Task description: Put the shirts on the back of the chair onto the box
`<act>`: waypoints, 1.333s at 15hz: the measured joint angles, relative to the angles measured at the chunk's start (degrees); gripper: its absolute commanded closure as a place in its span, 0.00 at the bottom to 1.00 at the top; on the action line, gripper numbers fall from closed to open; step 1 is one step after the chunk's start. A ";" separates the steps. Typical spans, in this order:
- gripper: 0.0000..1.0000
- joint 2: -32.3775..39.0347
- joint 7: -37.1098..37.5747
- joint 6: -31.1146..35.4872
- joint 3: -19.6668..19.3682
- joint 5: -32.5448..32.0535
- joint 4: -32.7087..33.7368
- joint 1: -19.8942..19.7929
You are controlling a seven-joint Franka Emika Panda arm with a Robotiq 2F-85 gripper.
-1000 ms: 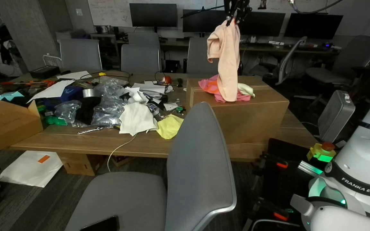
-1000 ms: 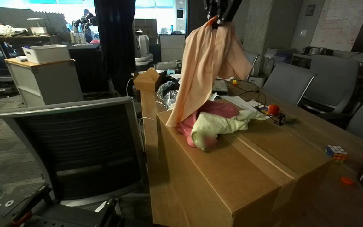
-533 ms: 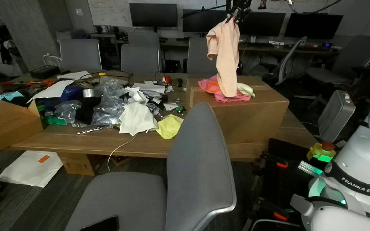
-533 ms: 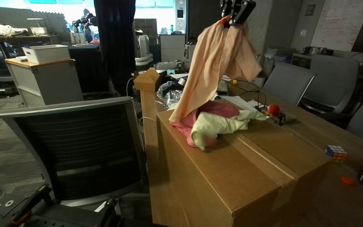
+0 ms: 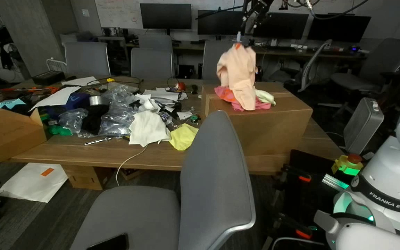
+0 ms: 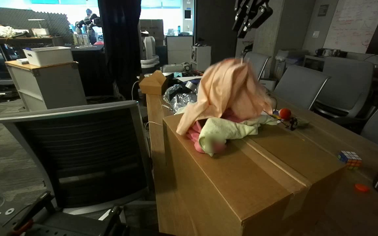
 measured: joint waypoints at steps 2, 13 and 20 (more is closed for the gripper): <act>0.14 0.29 0.00 -0.47 0.14 0.00 0.68 0.00; 0.00 0.19 -7.23 -10.16 3.77 -13.11 -0.73 3.43; 0.00 -7.65 -21.28 -10.84 5.30 -29.44 -15.07 8.00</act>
